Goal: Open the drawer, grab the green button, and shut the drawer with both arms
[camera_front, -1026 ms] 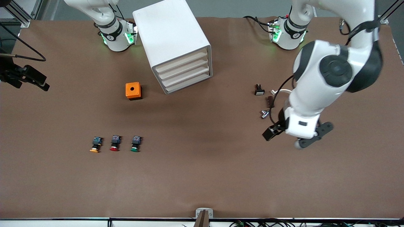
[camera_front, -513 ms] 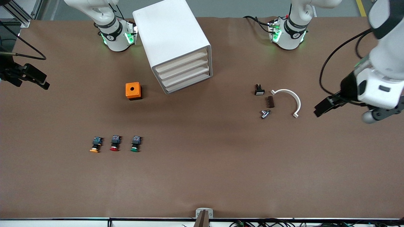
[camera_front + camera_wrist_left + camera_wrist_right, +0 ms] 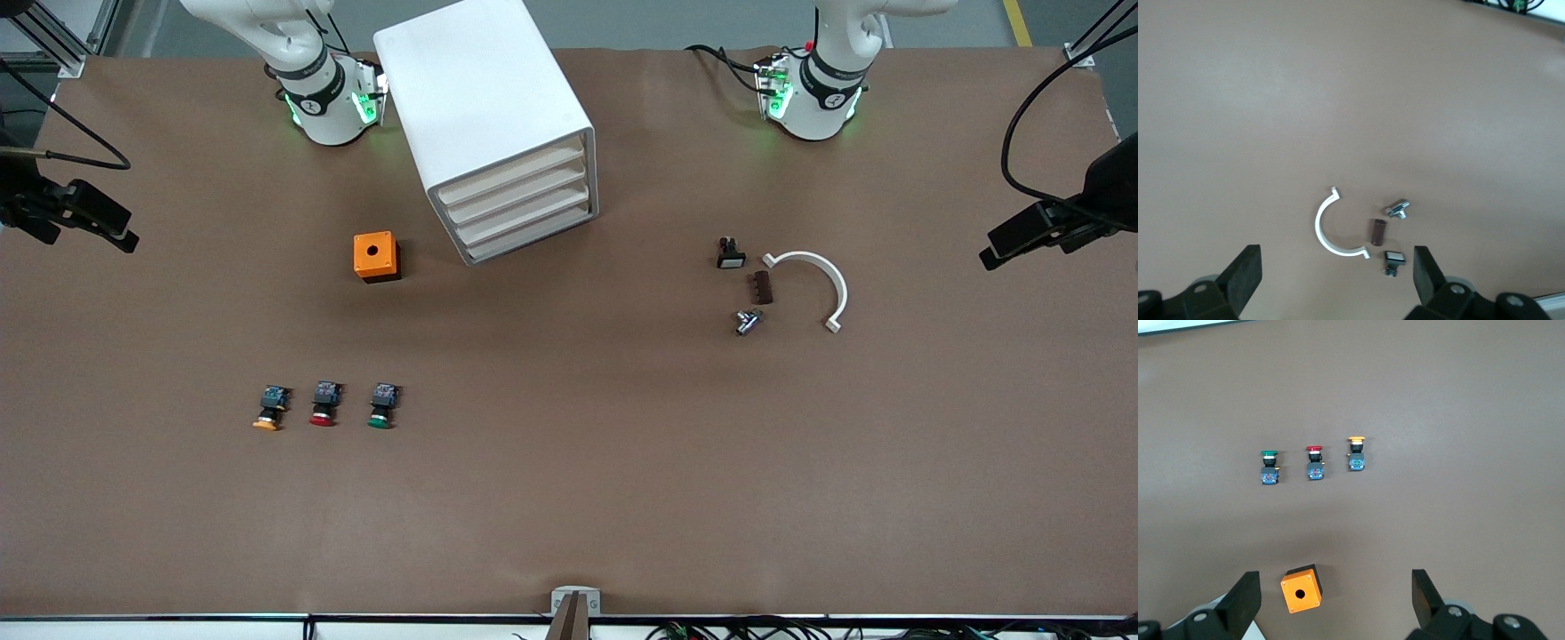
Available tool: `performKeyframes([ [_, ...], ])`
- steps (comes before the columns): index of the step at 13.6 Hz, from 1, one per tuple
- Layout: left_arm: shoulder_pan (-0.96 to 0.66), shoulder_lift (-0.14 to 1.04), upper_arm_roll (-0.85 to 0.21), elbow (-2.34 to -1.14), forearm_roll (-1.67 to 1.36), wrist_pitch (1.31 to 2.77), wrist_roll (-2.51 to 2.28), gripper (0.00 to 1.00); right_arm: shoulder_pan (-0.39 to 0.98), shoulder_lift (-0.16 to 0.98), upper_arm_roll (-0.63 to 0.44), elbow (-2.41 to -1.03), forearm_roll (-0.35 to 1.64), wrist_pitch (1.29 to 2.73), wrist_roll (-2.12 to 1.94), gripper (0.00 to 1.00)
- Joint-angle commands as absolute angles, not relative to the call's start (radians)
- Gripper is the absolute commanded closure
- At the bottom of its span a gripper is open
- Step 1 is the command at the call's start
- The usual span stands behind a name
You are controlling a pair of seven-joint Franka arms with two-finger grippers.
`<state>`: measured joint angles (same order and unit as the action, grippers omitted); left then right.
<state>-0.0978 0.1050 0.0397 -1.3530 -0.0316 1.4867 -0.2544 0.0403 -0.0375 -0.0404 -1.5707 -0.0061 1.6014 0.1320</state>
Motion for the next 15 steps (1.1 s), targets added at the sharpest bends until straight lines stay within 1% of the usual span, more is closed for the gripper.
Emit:
performKeyframes([
  [1,-0.014,0.006,-0.053,-1.460,0.002,1.485,-0.230,0.00,0.025,-0.066,-0.023,-1.600,-0.026,1.603,0.146,0.00],
  [3,0.050,-0.037,-0.133,-1.518,0.027,1.486,-0.229,0.00,0.025,-0.066,-0.023,-1.600,-0.026,1.603,0.146,0.00],
  [4,0.049,-0.037,-0.140,-1.520,0.052,1.486,-0.229,0.00,0.025,-0.066,-0.023,-1.600,-0.026,1.603,0.146,0.00],
  [12,0.051,-0.029,-0.141,-1.517,0.052,1.476,-0.212,0.00,0.025,-0.066,-0.023,-1.600,-0.026,1.603,0.146,0.00],
  [15,0.054,-0.028,-0.132,-1.499,0.054,1.476,-0.169,0.00,0.025,-0.064,-0.023,-1.600,-0.028,1.603,0.146,0.00],
])
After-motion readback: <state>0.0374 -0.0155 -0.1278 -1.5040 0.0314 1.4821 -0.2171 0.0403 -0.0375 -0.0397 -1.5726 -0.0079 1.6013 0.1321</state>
